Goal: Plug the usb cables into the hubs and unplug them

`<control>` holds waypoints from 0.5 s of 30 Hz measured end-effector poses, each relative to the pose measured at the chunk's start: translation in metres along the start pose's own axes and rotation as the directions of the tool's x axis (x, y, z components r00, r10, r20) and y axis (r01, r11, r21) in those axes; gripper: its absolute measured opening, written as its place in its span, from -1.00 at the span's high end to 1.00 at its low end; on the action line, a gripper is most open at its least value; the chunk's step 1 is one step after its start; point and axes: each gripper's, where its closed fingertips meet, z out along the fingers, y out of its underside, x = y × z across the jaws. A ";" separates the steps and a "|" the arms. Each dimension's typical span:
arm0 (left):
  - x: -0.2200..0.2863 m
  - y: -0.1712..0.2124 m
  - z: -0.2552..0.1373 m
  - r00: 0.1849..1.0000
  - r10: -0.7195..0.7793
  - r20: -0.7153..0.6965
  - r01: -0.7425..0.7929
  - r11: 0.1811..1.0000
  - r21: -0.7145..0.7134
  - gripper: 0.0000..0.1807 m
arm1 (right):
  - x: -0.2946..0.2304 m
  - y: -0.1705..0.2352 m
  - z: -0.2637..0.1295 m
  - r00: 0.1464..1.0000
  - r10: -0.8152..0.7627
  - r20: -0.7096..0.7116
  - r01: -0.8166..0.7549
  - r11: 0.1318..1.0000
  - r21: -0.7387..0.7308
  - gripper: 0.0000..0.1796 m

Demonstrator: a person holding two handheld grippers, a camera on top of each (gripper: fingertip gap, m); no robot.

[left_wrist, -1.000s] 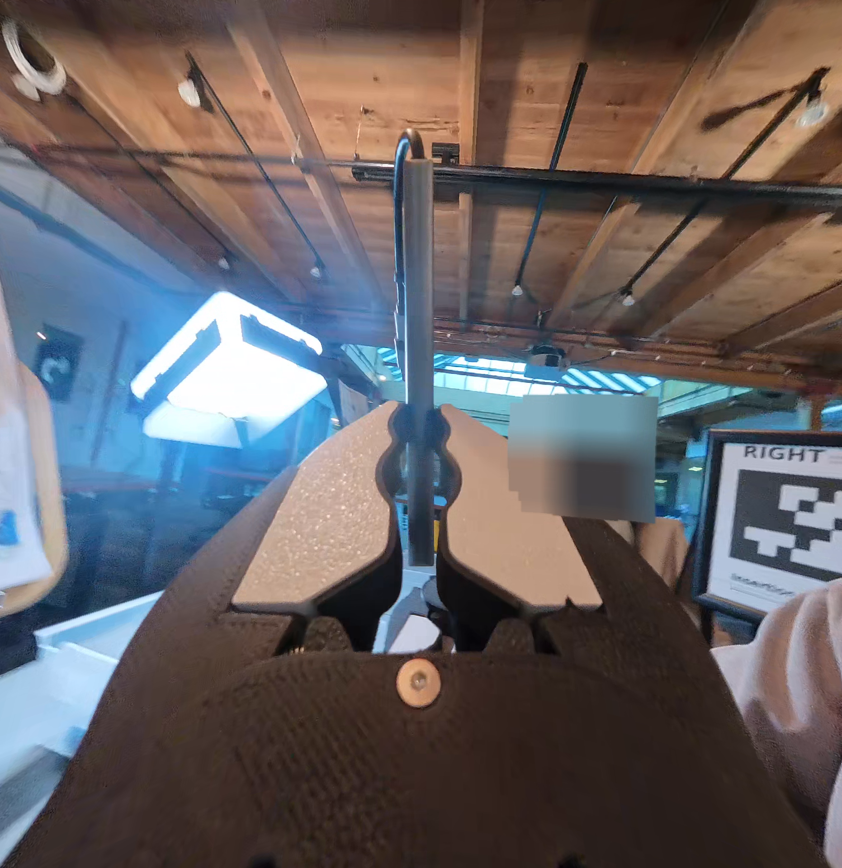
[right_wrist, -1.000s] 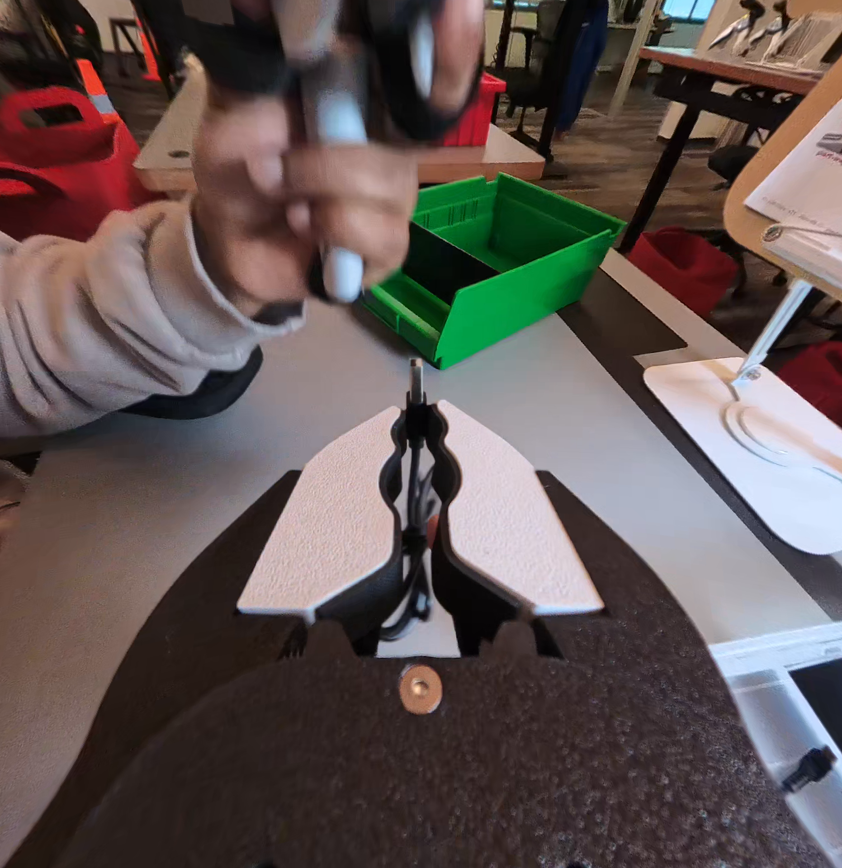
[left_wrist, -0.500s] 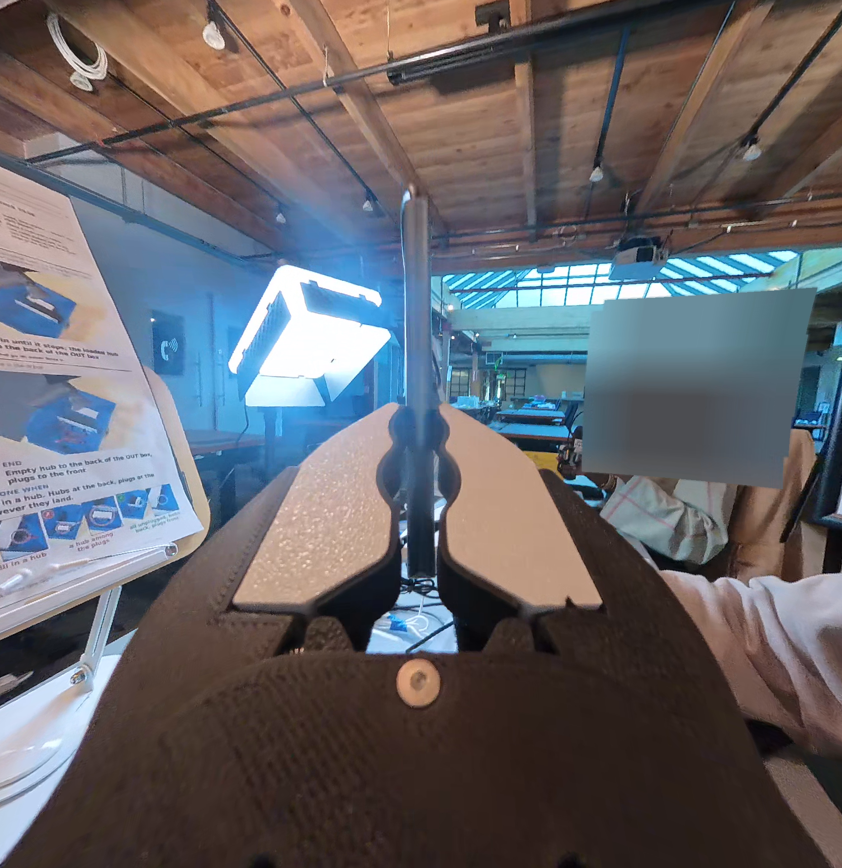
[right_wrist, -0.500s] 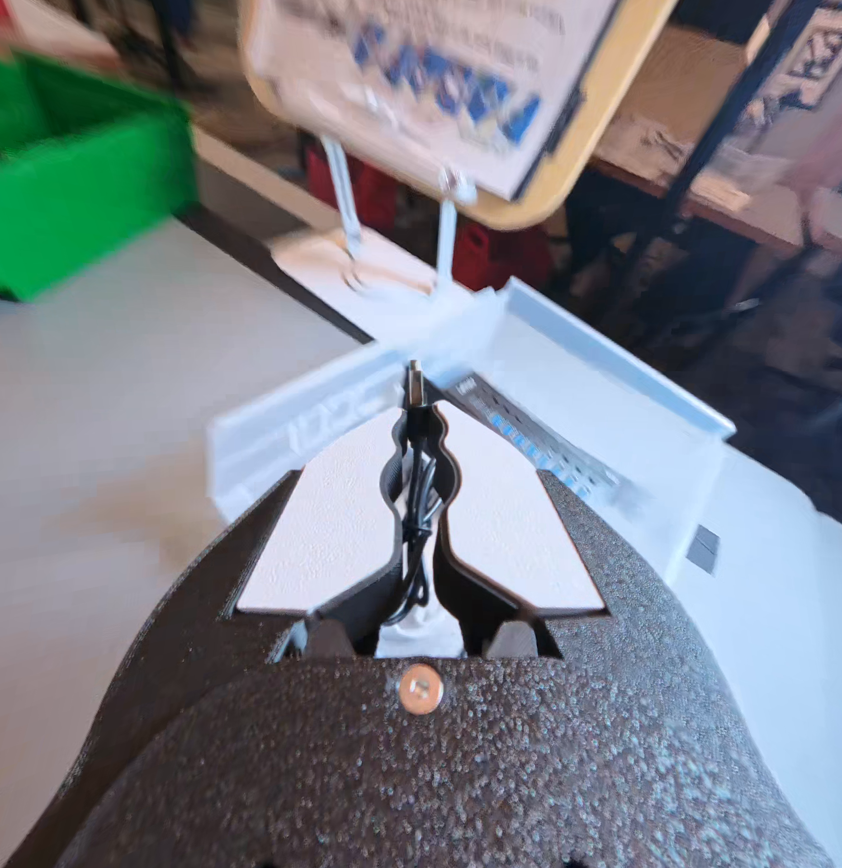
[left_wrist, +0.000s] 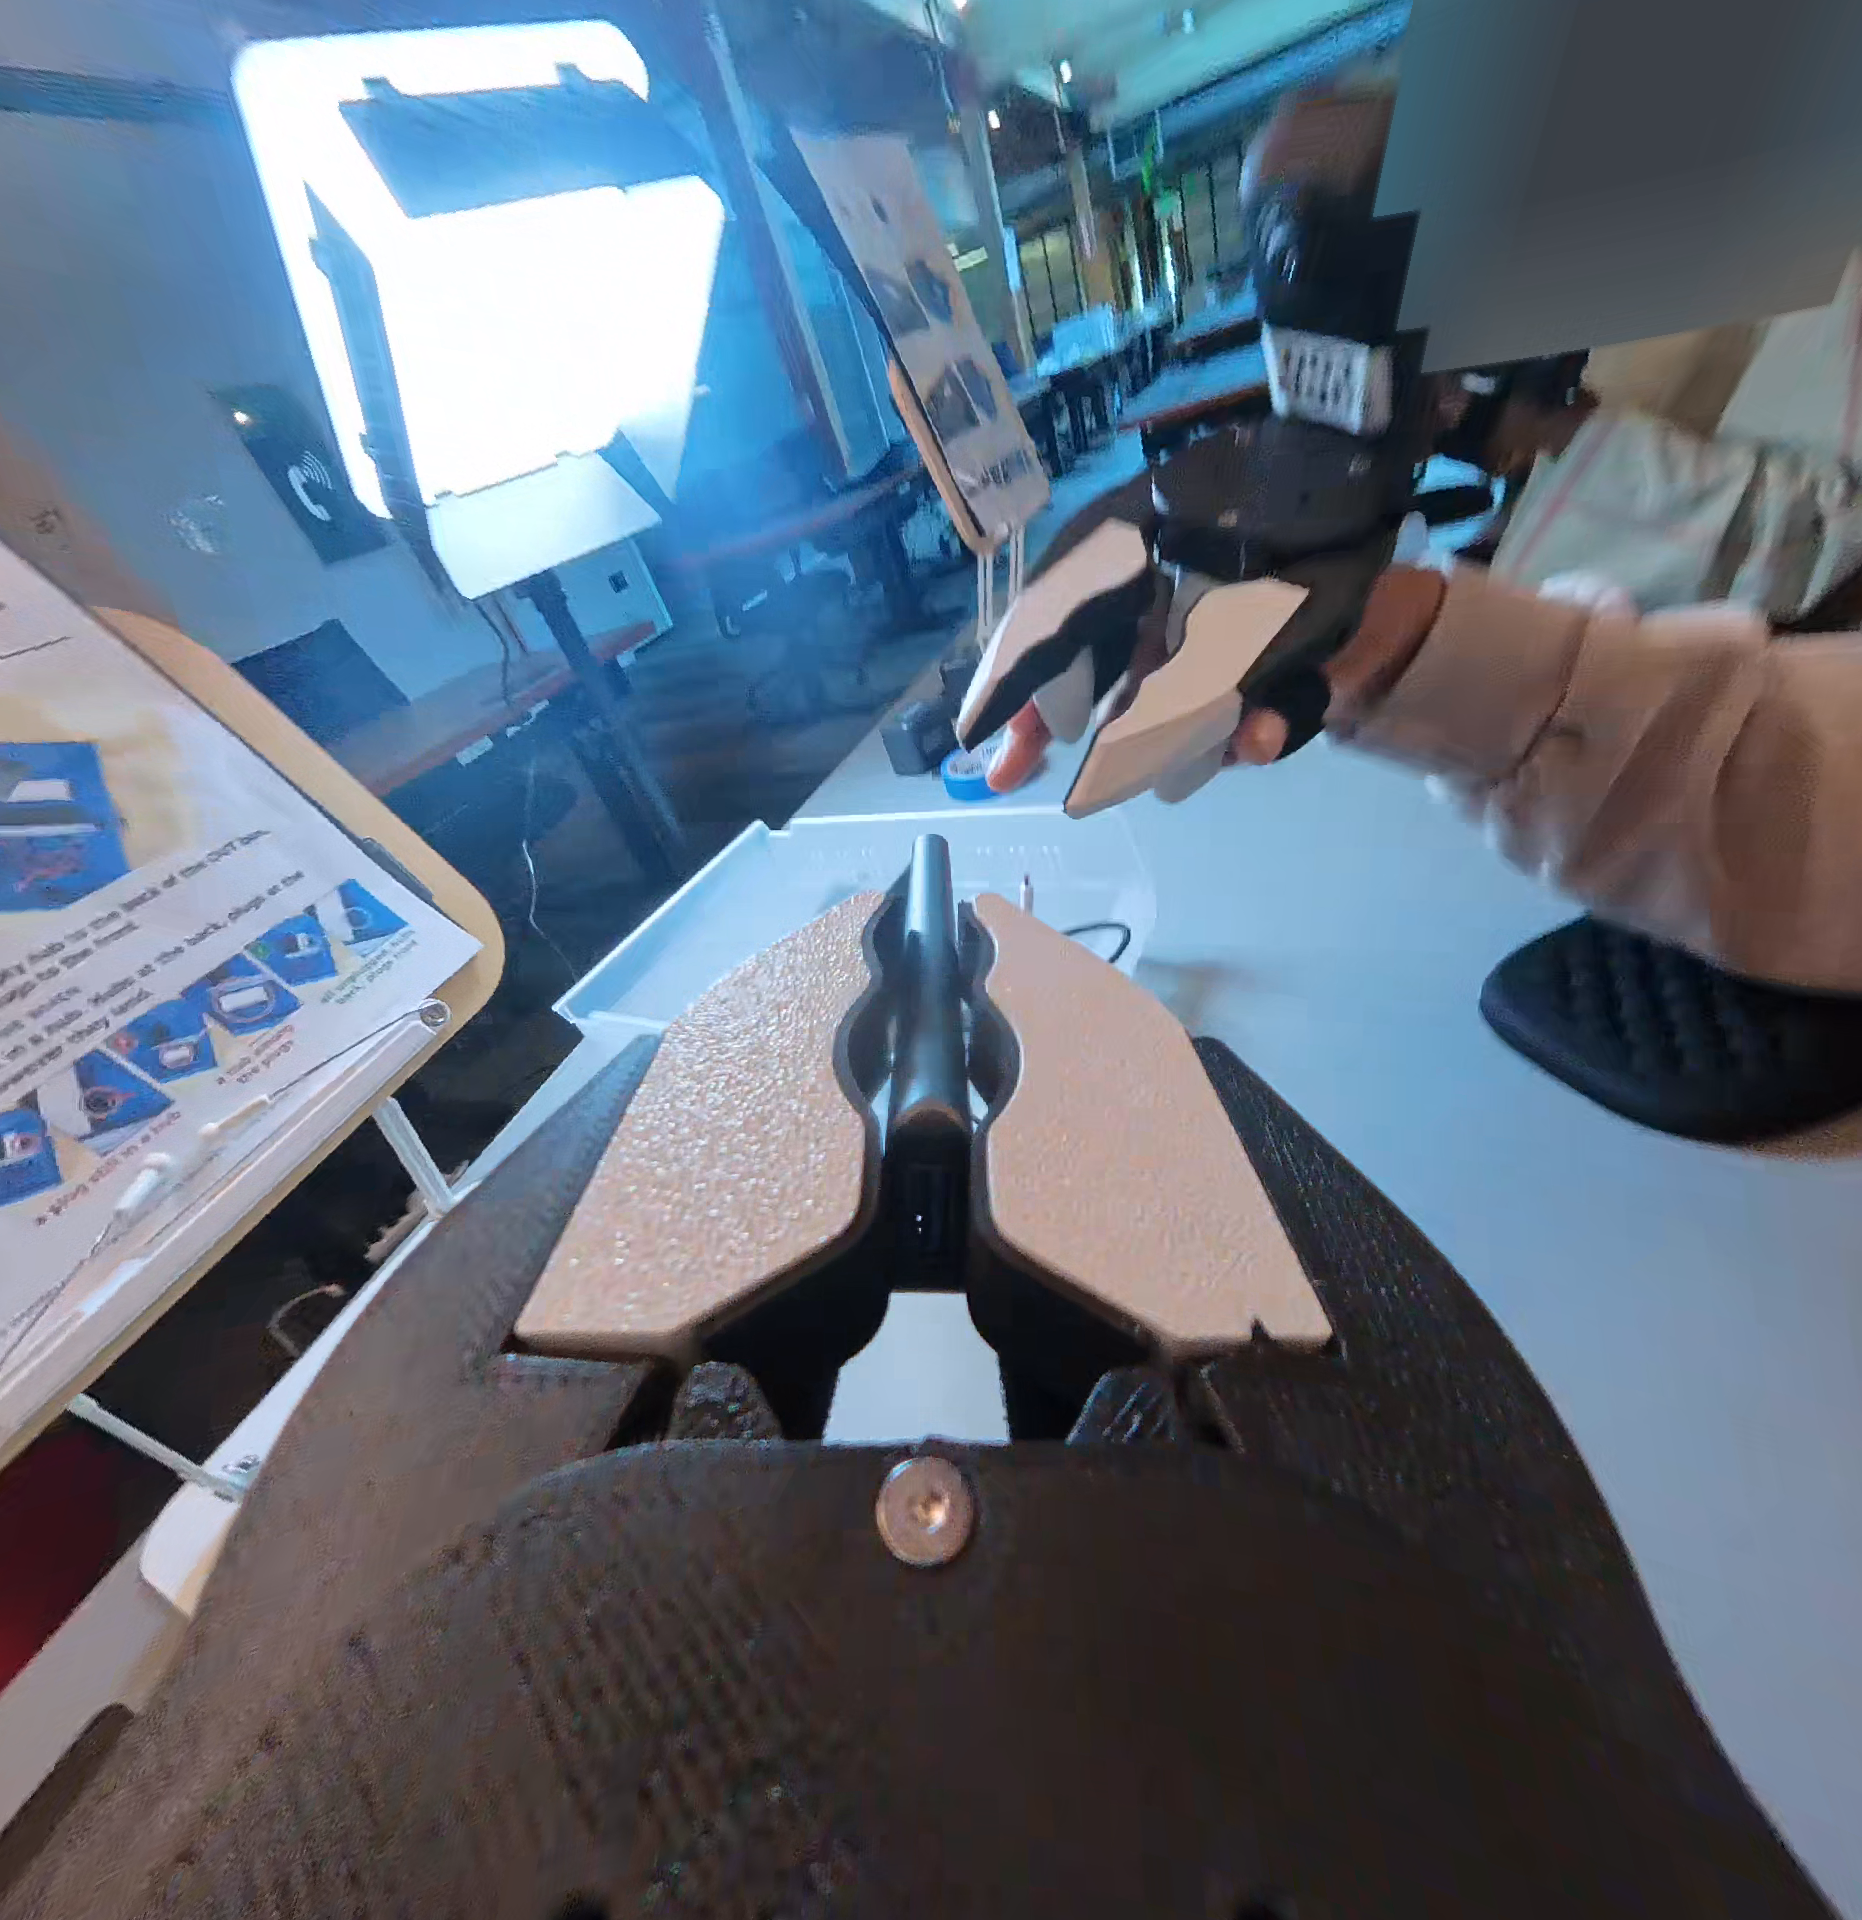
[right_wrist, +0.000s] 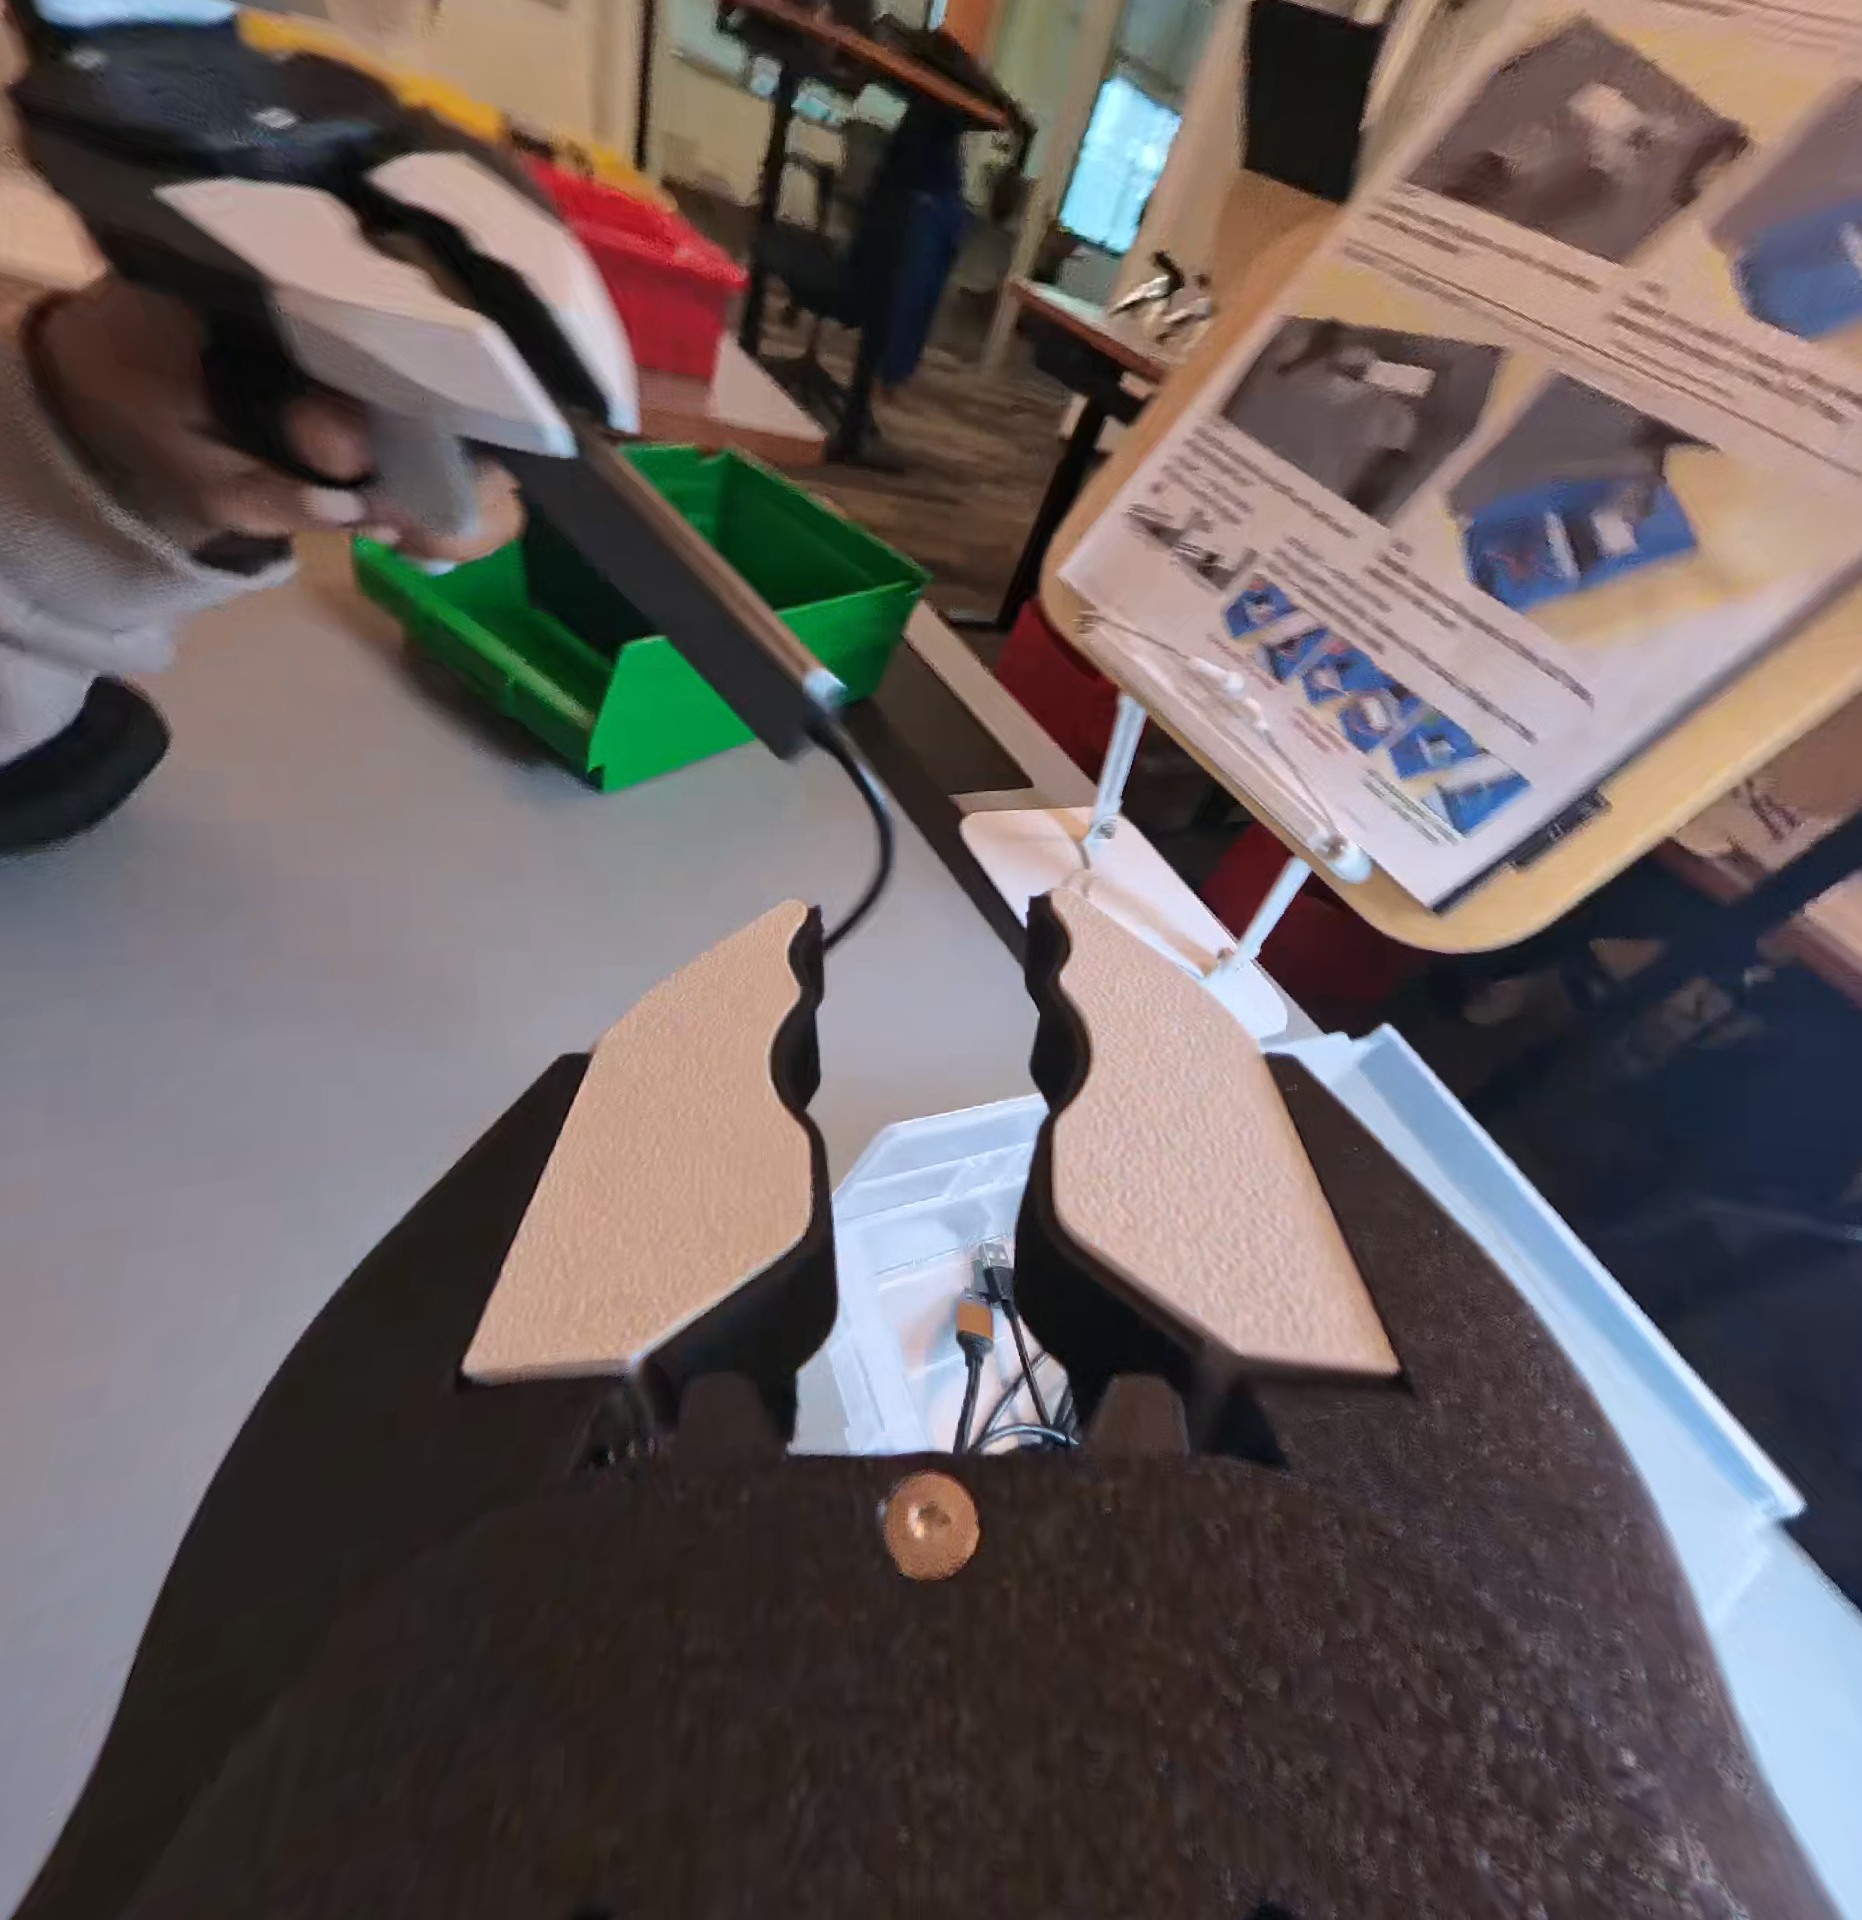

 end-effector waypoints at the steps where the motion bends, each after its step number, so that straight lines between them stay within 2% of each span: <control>1: 0.006 0.005 0.005 0.999 0.033 -0.013 -0.033 0.999 -0.030 0.88 | -0.013 -0.002 0.003 0.998 -0.064 0.027 0.065 0.997 -0.035 0.57; 4: 0.029 0.017 0.020 0.991 0.114 -0.073 -0.121 0.987 -0.104 0.88 | -0.040 0.005 0.016 0.958 -0.282 0.059 0.288 0.946 -0.149 0.56; 6: 0.043 0.025 0.029 0.980 0.168 -0.104 -0.182 0.973 -0.146 0.88 | -0.057 0.012 0.027 0.923 -0.371 0.101 0.384 0.902 -0.198 0.57; 7: 0.050 0.027 0.032 0.974 0.192 -0.124 -0.210 0.965 -0.158 0.88 | -0.064 0.012 0.032 0.908 -0.403 0.113 0.418 0.888 -0.193 0.65; 8: 0.055 0.029 0.034 0.967 0.216 -0.135 -0.237 0.956 -0.171 0.88 | -0.069 0.011 0.035 0.896 -0.428 0.119 0.444 0.877 -0.182 0.79; 10: 0.055 0.030 0.035 0.957 0.261 -0.122 -0.281 0.941 -0.188 0.88 | -0.068 0.013 0.037 0.882 -0.456 0.116 0.471 0.857 -0.211 0.84; 12: 0.045 0.017 0.032 0.974 0.219 -0.065 -0.226 0.963 -0.148 0.79 | -0.062 0.003 0.029 0.901 -0.420 0.105 0.433 0.881 -0.193 0.86; 15: 0.017 -0.008 0.011 0.992 0.122 0.031 -0.120 0.991 -0.055 0.73 | -0.019 -0.009 0.013 0.895 -0.445 -0.004 0.430 0.867 -0.254 0.87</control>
